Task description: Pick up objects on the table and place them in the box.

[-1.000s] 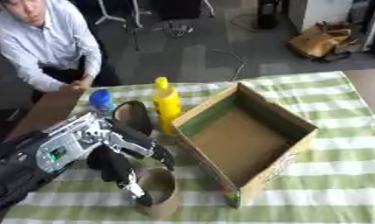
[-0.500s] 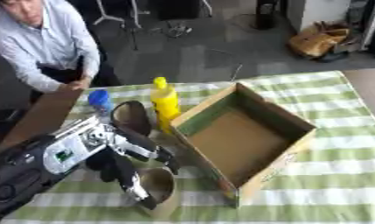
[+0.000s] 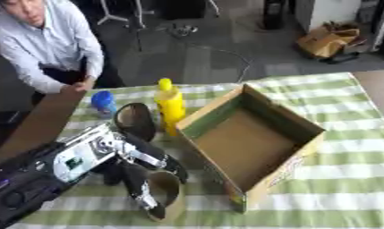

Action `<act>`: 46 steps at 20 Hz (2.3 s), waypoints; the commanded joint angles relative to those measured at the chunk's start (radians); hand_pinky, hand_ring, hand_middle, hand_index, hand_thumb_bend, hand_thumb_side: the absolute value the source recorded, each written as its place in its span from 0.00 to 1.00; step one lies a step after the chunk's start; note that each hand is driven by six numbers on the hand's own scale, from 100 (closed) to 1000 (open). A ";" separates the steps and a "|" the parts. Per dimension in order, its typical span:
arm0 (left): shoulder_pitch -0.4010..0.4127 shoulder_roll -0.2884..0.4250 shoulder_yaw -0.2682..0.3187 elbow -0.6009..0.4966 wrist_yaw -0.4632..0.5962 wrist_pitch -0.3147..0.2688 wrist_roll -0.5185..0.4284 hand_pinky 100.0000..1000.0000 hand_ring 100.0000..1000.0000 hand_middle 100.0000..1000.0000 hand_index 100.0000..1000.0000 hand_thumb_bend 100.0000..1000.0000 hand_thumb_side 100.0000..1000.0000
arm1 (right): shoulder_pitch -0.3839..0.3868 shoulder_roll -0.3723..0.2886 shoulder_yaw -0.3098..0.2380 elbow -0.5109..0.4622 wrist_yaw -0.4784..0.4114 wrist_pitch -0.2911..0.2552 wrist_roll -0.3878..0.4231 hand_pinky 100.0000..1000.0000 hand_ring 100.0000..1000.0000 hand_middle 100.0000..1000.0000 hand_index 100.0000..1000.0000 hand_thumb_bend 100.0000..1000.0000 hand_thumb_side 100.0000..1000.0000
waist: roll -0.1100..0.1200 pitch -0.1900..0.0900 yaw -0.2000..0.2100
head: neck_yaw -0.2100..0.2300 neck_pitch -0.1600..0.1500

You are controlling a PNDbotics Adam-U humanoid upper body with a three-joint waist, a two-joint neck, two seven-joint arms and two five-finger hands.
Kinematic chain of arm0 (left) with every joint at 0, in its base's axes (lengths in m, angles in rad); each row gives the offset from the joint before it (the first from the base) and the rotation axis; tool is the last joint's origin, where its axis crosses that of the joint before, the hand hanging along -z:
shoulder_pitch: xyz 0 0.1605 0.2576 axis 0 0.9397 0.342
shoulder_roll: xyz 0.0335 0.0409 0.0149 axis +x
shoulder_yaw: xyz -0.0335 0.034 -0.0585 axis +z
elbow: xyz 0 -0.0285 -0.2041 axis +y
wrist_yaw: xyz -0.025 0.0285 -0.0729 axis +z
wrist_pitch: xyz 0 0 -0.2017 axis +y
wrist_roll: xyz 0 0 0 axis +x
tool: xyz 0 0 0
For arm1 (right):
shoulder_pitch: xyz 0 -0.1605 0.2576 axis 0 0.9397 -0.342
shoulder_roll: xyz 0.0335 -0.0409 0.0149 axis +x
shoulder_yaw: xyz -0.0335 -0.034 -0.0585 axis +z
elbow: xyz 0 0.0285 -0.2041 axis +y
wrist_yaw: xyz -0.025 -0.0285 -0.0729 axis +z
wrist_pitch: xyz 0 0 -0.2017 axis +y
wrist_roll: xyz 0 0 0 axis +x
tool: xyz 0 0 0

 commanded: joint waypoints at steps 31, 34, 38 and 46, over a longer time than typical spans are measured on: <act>0.004 -0.024 0.036 0.035 -0.169 -0.115 0.000 0.64 1.00 1.00 1.00 0.69 0.54 | -0.016 -0.005 -0.005 -0.020 -0.026 -0.012 0.000 0.83 0.62 0.50 0.47 0.00 0.77 | -0.011 -0.012 -0.004 | 0.003 -0.013; 0.008 -0.029 0.031 0.047 -0.178 -0.124 0.000 0.67 1.00 1.00 1.00 0.69 0.55 | -0.017 -0.004 -0.007 -0.020 -0.032 -0.014 0.000 0.83 0.61 0.50 0.47 0.00 0.77 | -0.011 -0.012 -0.005 | 0.002 -0.013; 0.014 -0.040 0.030 0.063 -0.196 -0.139 0.000 0.67 1.00 1.00 1.00 0.69 0.55 | -0.018 -0.003 -0.011 -0.020 -0.039 -0.018 0.000 0.83 0.61 0.49 0.47 0.00 0.76 | -0.012 -0.011 -0.006 | 0.003 -0.012; 0.023 -0.057 0.045 0.094 -0.236 -0.161 0.000 0.63 1.00 1.00 1.00 0.66 0.53 | -0.019 -0.001 -0.016 -0.020 -0.043 -0.021 0.000 0.83 0.61 0.49 0.47 0.00 0.76 | -0.013 -0.011 -0.010 | 0.004 -0.016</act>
